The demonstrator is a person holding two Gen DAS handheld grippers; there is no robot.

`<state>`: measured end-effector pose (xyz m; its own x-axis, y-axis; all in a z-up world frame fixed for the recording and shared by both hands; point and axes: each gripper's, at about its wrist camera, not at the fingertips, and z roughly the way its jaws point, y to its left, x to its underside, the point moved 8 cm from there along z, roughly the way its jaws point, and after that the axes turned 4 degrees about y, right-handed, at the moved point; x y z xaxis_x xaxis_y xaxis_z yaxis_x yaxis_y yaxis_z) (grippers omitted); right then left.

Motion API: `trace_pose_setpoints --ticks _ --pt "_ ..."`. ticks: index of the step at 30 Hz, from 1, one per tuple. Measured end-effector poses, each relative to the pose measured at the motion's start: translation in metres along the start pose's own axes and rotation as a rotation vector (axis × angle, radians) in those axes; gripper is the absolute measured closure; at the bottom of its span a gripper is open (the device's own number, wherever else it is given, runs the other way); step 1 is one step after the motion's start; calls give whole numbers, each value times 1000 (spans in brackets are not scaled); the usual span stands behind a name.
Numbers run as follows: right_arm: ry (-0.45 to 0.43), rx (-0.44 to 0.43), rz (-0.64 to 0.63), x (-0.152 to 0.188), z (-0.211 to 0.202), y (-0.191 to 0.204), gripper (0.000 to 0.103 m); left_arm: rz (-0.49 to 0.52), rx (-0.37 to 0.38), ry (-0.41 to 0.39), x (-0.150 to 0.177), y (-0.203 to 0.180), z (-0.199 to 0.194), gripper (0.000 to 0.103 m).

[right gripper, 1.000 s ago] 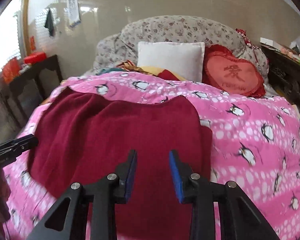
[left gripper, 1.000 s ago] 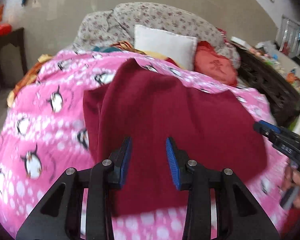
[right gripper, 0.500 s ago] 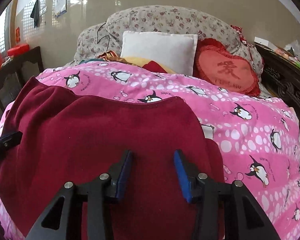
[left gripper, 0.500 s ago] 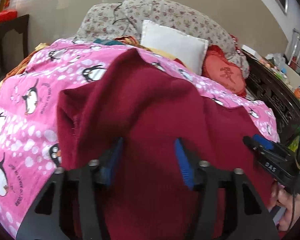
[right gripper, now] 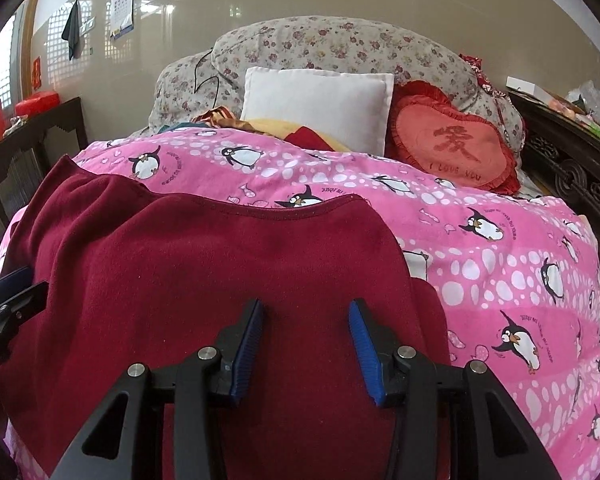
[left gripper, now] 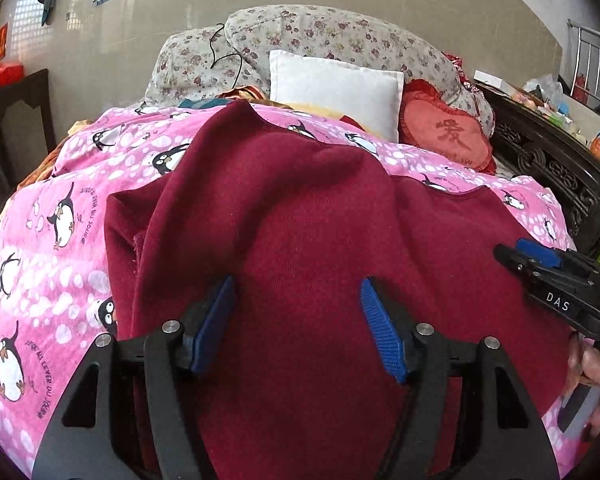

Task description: Fold small clothes

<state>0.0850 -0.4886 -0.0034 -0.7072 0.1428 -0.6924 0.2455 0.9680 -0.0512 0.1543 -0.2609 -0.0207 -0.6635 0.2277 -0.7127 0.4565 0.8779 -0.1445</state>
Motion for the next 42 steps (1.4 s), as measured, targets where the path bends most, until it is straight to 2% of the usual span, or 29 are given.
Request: trace_pose_setpoints --ticks 5,8,9,12,15,17,18,20,21,23,24,25,27,29,31,34,36,38,42 --pt "-4 1 0 0 0 1 58 -5 5 -13 0 0 -5 37" --pt "24 -31 3 0 -1 2 58 -31 18 -1 2 4 -20 37" --pt "33 -58 15 0 -6 2 58 -47 21 -4 2 7 -26 37" --pt "-27 -195 104 -10 -35 6 58 -153 42 16 7 29 -44 37" --pt "-20 -199 -43 -24 -45 48 58 -295 171 57 16 48 -53 37" --pt "-17 -226 -92 -32 -42 75 58 -362 219 43 20 58 -57 37" --pt "-24 -241 -95 -38 -39 88 60 -362 208 36 21 61 -58 37" --pt "-21 -277 -89 -50 -28 111 66 -328 119 8 21 67 -62 37" --pt "-11 -304 -83 -56 -21 124 66 -317 103 -30 20 70 -68 37" --pt "17 -318 -81 -62 1 144 66 -314 129 -104 15 75 -79 37" --pt "53 -304 -82 -62 19 152 66 -322 146 -112 14 78 -80 37" --pt "106 -303 -78 -59 39 160 66 -327 166 -107 14 79 -79 37" --pt "113 -300 -64 -60 54 166 66 -330 189 -55 20 80 -67 37" --pt "130 -287 -55 -65 47 165 66 -342 172 40 31 84 -49 37" --pt "99 -319 -37 -73 28 169 62 -364 166 117 40 85 -35 37" --pt "86 -449 -56 -80 0 198 54 -383 188 105 41 83 -36 35" --pt "113 -510 -82 -81 -7 217 54 -415 215 93 41 84 -33 28" --pt "119 -502 -95 -85 -11 230 54 -454 229 74 39 86 -31 25" --pt "52 -409 -86 -83 -21 211 54 -472 247 61 23 85 -22 18"
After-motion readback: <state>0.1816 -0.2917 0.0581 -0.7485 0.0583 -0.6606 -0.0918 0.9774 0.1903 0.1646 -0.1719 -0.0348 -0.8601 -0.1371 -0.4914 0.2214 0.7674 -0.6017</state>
